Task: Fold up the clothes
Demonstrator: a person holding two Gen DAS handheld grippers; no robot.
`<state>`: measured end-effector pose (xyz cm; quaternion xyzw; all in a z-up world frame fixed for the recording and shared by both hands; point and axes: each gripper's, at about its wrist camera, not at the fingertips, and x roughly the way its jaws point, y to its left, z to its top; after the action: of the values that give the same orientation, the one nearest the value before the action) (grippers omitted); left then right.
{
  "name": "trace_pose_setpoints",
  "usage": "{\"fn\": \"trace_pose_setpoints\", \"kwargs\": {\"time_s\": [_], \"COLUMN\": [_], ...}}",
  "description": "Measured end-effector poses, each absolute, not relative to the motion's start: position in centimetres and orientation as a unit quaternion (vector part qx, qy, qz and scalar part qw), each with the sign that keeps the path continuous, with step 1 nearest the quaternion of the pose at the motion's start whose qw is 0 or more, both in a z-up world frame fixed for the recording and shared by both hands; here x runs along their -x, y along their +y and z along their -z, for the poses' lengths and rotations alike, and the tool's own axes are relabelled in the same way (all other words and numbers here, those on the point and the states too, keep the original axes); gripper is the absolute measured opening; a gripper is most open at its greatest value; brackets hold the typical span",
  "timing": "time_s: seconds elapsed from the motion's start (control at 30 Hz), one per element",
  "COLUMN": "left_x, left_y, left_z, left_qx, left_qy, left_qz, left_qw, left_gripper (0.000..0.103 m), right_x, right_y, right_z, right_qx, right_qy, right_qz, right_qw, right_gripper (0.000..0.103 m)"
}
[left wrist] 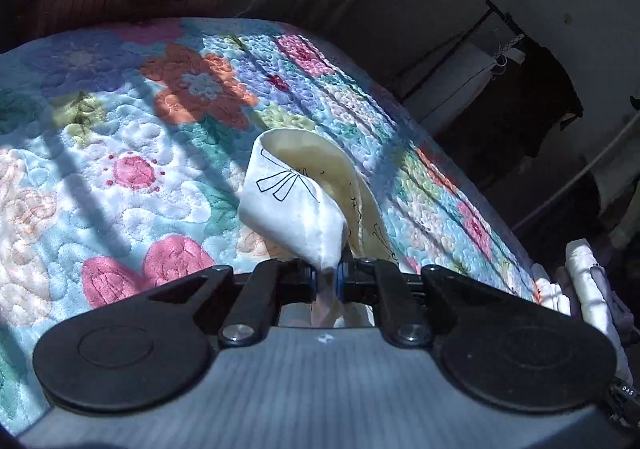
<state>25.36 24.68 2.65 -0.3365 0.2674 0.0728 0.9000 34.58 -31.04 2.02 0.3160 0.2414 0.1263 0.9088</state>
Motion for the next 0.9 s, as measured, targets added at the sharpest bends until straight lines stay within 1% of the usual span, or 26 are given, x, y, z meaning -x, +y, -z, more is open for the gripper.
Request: {"fn": "trace_pose_setpoints", "kwargs": {"time_s": [0.03, 0.1, 0.17, 0.23, 0.3, 0.37, 0.4, 0.47, 0.53, 0.67, 0.73, 0.8, 0.9], "left_x": [-24.4, -22.3, -20.1, -18.3, -17.4, -16.8, -16.4, -15.7, -16.4, -19.3, -20.9, -22.3, -22.4], "left_y": [24.5, 25.1, 25.9, 26.3, 25.8, 25.3, 25.3, 25.6, 26.3, 27.2, 27.8, 28.3, 28.9], "left_z": [-4.4, -6.3, -7.0, -6.7, -6.2, -5.9, -5.8, -5.5, -5.1, -4.9, -5.6, -6.4, -8.9], "left_qx": [0.327, 0.350, 0.398, 0.425, 0.415, 0.401, 0.402, 0.404, 0.415, 0.412, 0.406, 0.400, 0.401], "left_qy": [0.257, 0.240, 0.230, 0.241, 0.268, 0.284, 0.285, 0.285, 0.292, 0.311, 0.299, 0.284, 0.224], "left_qz": [-0.080, -0.074, -0.063, -0.061, -0.071, -0.089, -0.093, -0.098, -0.099, -0.094, -0.091, -0.088, -0.074], "left_qw": [0.906, 0.902, 0.886, 0.870, 0.867, 0.867, 0.865, 0.864, 0.856, 0.851, 0.859, 0.867, 0.885], "left_gripper": [0.008, 0.008, 0.008, 0.008, 0.008, 0.008, 0.008, 0.008, 0.008, 0.008, 0.008, 0.008, 0.008], "right_x": [-34.0, -32.6, -31.0, -29.1, -26.8, -25.1, -24.4, -24.0, -24.6, -28.7, -31.6, -33.7, -34.6], "right_y": [-31.3, -32.4, -33.6, -34.1, -33.4, -32.6, -32.4, -33.2, -33.6, -31.8, -31.4, -31.1, -30.7], "right_z": [-3.9, -7.0, -8.9, -9.8, -10.4, -10.6, -10.6, -10.0, -9.3, -7.6, -7.0, -7.4, -10.3], "right_qx": [-0.319, -0.347, -0.382, -0.373, -0.308, -0.266, -0.261, -0.312, -0.335, -0.297, -0.324, -0.351, -0.344], "right_qy": [0.228, 0.214, 0.244, 0.283, 0.288, 0.300, 0.308, 0.322, 0.333, 0.358, 0.365, 0.349, 0.283], "right_qz": [-0.142, -0.169, -0.174, -0.150, -0.115, -0.113, -0.120, -0.154, -0.157, -0.142, -0.159, -0.183, -0.198], "right_qw": [0.909, 0.897, 0.874, 0.871, 0.899, 0.909, 0.907, 0.881, 0.867, 0.874, 0.858, 0.849, 0.873], "right_gripper": [0.004, 0.004, 0.004, 0.004, 0.004, 0.004, 0.004, 0.004, 0.004, 0.004, 0.004, 0.004, 0.004]}}
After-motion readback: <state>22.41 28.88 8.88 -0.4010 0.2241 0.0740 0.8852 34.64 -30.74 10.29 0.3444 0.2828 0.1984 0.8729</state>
